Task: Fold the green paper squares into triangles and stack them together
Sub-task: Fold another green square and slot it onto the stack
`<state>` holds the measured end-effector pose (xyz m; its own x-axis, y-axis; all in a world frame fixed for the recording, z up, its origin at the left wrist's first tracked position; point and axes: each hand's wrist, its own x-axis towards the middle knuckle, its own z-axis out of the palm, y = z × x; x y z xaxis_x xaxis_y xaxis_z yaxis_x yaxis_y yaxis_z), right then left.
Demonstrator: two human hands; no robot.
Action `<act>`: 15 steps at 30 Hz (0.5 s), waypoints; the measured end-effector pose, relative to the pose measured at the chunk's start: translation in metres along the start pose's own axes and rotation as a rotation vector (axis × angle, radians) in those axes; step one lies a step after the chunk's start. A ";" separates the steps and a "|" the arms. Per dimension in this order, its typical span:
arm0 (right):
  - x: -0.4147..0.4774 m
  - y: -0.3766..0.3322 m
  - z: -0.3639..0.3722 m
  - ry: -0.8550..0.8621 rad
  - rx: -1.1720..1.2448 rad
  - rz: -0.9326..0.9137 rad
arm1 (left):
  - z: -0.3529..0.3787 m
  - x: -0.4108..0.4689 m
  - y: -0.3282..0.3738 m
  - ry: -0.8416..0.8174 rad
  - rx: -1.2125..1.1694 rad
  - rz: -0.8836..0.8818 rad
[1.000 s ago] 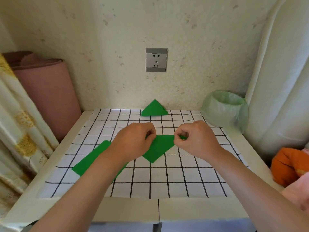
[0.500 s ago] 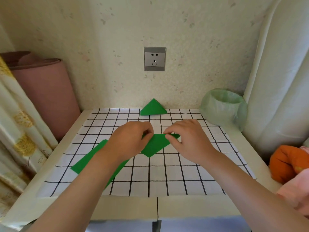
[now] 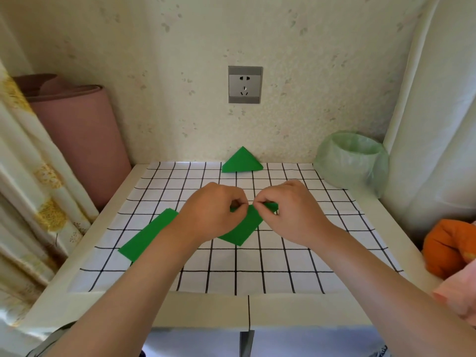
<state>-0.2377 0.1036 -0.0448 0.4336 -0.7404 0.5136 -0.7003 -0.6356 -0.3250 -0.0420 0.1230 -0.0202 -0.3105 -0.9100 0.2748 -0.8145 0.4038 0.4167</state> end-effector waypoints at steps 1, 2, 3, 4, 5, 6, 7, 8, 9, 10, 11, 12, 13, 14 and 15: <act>0.001 0.001 -0.001 0.000 0.004 0.007 | -0.003 0.000 -0.003 -0.006 -0.014 -0.006; 0.001 0.004 -0.002 0.003 0.006 0.016 | -0.007 0.000 -0.006 -0.012 -0.034 -0.013; 0.002 0.007 -0.004 0.009 0.008 0.026 | -0.011 0.000 -0.011 -0.017 -0.054 -0.022; 0.002 0.010 -0.006 0.017 0.016 0.039 | -0.015 -0.001 -0.016 -0.020 -0.067 -0.035; 0.003 0.013 -0.009 0.026 0.032 0.056 | -0.018 -0.002 -0.022 -0.022 -0.074 -0.052; 0.003 0.017 -0.012 0.034 0.052 0.076 | -0.021 -0.003 -0.029 -0.025 -0.075 -0.070; 0.003 0.020 -0.015 0.041 0.064 0.098 | -0.024 -0.003 -0.035 -0.032 -0.071 -0.088; 0.003 0.022 -0.017 0.046 0.064 0.119 | -0.028 -0.004 -0.040 -0.044 -0.065 -0.108; 0.003 0.024 -0.019 0.045 0.057 0.140 | -0.031 -0.006 -0.045 -0.055 -0.061 -0.129; 0.002 0.026 -0.021 0.036 0.050 0.162 | -0.034 -0.007 -0.049 -0.065 -0.053 -0.153; 0.002 0.027 -0.022 0.017 0.046 0.186 | -0.036 -0.007 -0.054 -0.072 -0.039 -0.178; 0.002 0.028 -0.023 -0.005 0.040 0.209 | -0.038 -0.008 -0.057 -0.076 -0.014 -0.205; 0.002 0.029 -0.024 -0.026 0.032 0.227 | -0.040 -0.009 -0.060 -0.076 0.017 -0.234; 0.003 0.030 -0.024 -0.041 0.027 0.241 | -0.042 -0.009 -0.063 -0.072 0.046 -0.263; 0.003 0.030 -0.024 -0.054 0.028 0.250 | -0.042 -0.009 -0.064 -0.058 0.062 -0.284</act>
<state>-0.2711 0.0874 -0.0340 0.2793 -0.8854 0.3716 -0.7741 -0.4366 -0.4584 0.0340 0.1094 -0.0131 -0.0920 -0.9903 0.1043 -0.9007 0.1274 0.4153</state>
